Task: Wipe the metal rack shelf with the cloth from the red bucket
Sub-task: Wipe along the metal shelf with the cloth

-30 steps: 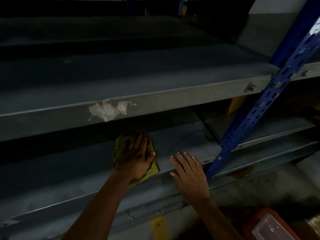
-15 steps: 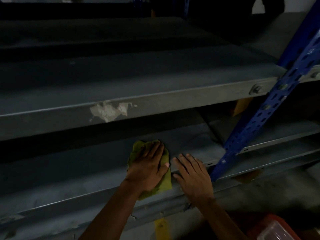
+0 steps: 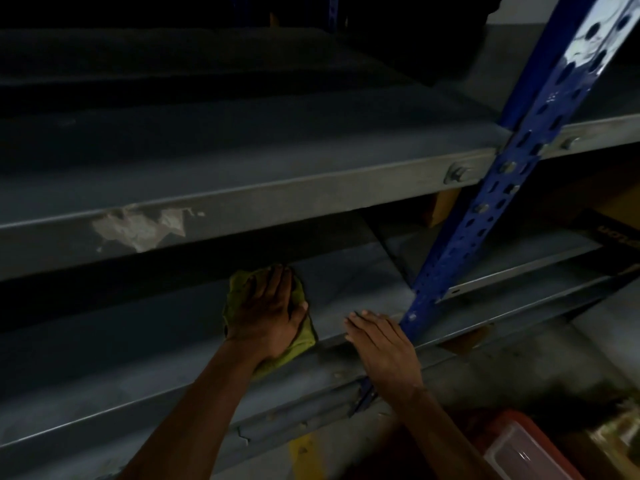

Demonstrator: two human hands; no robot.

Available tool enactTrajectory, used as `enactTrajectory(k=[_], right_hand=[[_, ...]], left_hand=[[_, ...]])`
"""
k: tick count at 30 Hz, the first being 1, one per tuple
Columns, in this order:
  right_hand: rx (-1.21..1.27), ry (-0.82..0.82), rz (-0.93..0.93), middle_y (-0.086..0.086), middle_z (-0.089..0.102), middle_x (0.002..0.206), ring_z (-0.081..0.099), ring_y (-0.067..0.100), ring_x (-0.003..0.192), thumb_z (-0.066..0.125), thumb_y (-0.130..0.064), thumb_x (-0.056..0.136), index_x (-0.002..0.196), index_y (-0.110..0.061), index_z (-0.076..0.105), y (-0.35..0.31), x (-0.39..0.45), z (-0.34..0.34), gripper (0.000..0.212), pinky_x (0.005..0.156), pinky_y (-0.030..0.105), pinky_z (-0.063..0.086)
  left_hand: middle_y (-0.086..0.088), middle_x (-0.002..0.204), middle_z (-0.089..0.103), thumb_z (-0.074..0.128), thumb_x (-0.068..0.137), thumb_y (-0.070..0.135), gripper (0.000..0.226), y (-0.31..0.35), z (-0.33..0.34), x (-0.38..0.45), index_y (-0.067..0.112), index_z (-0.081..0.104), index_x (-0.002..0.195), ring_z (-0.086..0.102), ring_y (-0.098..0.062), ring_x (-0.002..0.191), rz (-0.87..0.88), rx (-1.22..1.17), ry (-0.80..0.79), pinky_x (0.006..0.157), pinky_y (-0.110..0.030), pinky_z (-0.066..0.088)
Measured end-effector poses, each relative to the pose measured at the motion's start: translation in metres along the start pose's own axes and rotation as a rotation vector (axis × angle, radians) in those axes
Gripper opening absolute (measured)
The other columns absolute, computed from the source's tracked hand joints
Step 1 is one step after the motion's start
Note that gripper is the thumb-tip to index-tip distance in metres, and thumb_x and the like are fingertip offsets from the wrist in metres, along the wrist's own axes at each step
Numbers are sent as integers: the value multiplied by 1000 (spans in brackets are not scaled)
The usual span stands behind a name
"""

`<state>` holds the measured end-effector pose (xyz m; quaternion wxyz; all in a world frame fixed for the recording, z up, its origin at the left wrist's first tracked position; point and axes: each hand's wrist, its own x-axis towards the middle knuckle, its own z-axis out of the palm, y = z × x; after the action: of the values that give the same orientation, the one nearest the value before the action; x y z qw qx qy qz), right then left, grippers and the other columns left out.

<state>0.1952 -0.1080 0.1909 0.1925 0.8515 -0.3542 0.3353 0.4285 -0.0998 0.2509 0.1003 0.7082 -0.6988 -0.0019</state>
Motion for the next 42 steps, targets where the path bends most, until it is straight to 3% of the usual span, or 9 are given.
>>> enactTrajectory(k=[4, 7, 13, 25, 28, 31, 37, 42], right_hand=[[34, 30, -6, 2, 71, 115, 65, 20, 110, 54, -25, 98, 110, -14, 73, 2, 0, 1, 25, 98, 34, 44], [57, 39, -27, 2, 71, 113, 65, 21, 109, 56, -21, 95, 108, -14, 73, 6, -1, 0, 23, 95, 36, 47], [38, 15, -34, 4, 70, 106, 62, 23, 105, 55, -17, 92, 106, -14, 71, 7, -1, -1, 22, 92, 40, 48], [68, 47, -14, 4, 71, 92, 67, 24, 86, 55, -30, 99, 88, -18, 76, 15, -1, 0, 26, 85, 38, 51], [46, 65, -22, 4, 71, 92, 67, 24, 85, 57, -31, 98, 86, -16, 75, 17, 2, -2, 27, 83, 38, 52], [55, 65, -34, 5, 72, 98, 68, 24, 91, 57, -31, 98, 91, -15, 75, 24, 1, -5, 25, 87, 39, 52], [20, 25, -42, 5, 70, 112, 66, 23, 106, 57, -18, 96, 111, -13, 71, 44, -13, -11, 22, 88, 39, 53], [19, 23, -65, 6, 71, 111, 68, 25, 99, 55, -10, 89, 112, -10, 71, 52, -17, -17, 28, 82, 38, 56]], left_hand=[[-6, 159, 10, -3, 79, 60, 88, 19, 0, 6, 13, 9, 152, 7, -23, 146, 6, 19, -86, 118, -42, 2], [-6, 160, 1, -11, 75, 59, 90, 40, 0, 9, 13, 0, 152, -1, -22, 145, 44, 20, -129, 117, -40, -3], [-6, 160, 1, -9, 78, 58, 86, 52, 1, 4, 14, -1, 151, -2, -21, 146, 99, 1, -133, 118, -41, -2], [-5, 159, 15, 11, 89, 58, 75, 35, 0, -16, 15, 12, 151, 11, -22, 145, 135, -47, -53, 117, -36, 1], [-4, 160, 8, 3, 86, 60, 79, 33, 3, -10, 17, 6, 152, 4, -20, 146, 82, -17, -66, 118, -37, -1], [-1, 160, -1, -4, 81, 61, 82, 36, 4, -3, 18, -2, 152, -5, -17, 146, 45, -35, -110, 117, -36, -5], [-5, 160, -2, -9, 75, 60, 89, 51, 4, 14, 15, -3, 151, -4, -19, 146, 8, -36, -131, 117, -37, -7], [-9, 160, 4, -8, 78, 59, 88, 65, 10, 26, 11, 3, 151, 1, -22, 146, 37, -10, -100, 118, -40, -2]])
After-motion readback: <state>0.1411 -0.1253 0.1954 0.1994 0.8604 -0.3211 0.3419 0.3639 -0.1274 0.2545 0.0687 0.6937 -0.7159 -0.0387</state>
